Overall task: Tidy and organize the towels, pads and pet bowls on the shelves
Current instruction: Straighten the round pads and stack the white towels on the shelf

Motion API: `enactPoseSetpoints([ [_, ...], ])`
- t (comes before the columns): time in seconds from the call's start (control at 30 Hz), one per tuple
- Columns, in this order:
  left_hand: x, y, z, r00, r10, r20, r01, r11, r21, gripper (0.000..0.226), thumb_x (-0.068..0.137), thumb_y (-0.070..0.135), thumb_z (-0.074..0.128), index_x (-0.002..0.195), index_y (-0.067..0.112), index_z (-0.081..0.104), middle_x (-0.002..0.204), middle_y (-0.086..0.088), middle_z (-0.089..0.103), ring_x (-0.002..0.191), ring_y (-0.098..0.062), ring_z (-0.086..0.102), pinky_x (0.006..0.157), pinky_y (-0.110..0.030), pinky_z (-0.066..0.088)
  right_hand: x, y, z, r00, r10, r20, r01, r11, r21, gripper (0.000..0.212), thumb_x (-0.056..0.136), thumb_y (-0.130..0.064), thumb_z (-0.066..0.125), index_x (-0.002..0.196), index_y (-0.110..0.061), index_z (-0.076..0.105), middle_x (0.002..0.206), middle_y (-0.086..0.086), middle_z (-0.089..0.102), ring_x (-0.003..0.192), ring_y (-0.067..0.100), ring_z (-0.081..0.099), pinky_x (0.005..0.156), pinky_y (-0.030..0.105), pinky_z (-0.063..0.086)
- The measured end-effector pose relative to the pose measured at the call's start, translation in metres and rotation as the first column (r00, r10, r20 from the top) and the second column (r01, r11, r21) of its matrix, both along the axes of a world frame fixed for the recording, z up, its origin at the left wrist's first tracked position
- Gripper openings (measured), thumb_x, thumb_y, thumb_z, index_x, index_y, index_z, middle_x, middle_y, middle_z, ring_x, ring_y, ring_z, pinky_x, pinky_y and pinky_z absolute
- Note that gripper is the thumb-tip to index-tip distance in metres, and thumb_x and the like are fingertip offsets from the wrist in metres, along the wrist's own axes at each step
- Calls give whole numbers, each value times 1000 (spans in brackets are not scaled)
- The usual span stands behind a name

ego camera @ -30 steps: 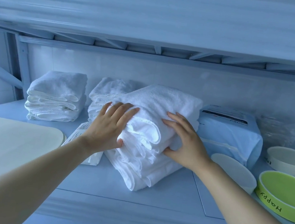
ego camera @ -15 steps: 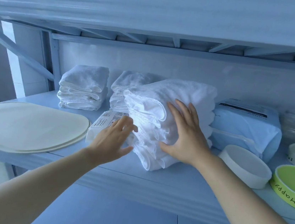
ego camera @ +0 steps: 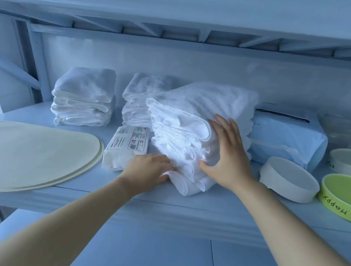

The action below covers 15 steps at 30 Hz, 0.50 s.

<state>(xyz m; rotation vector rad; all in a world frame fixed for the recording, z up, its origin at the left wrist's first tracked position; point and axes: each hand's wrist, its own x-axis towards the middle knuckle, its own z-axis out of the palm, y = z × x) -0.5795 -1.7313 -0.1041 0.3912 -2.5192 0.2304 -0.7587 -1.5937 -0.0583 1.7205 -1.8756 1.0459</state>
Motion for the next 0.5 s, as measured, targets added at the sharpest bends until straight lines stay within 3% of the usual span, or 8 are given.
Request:
enactPoseSetpoints([
  [0.1,0,-2,-2,999,-21,-34,19,998,-64,23,68,35,50,79,33,70,75,15,67,61,-8,63,41,-17,42,2,3,0,999,-51,-9,51,999,11,92,65,-29,79,141,-27,28,146,-21,16,142,14,6,95,33,35],
  [0.27,1,-2,1,996,-89,-33,86,993,-77,15,59,24,66,74,27,70,69,12,65,54,-11,61,38,-17,38,4,4,2,995,-95,-44,96,995,26,93,63,-30,80,140,-24,29,151,-12,20,139,20,15,101,36,36],
  [0.37,2,5,0,997,-80,-21,80,997,14,17,66,16,75,81,23,71,77,8,67,61,-17,63,46,-23,44,3,7,2,996,-80,-33,81,996,35,93,64,-27,81,141,-21,29,152,-8,20,140,21,16,109,30,26],
  [0.5,0,25,9,997,-7,73,0,996,89,20,80,21,62,98,23,69,95,10,67,79,-21,64,63,-28,44,-3,17,3,1000,-22,17,22,999,34,94,66,-20,80,143,-18,26,152,-5,20,140,15,18,112,22,17],
])
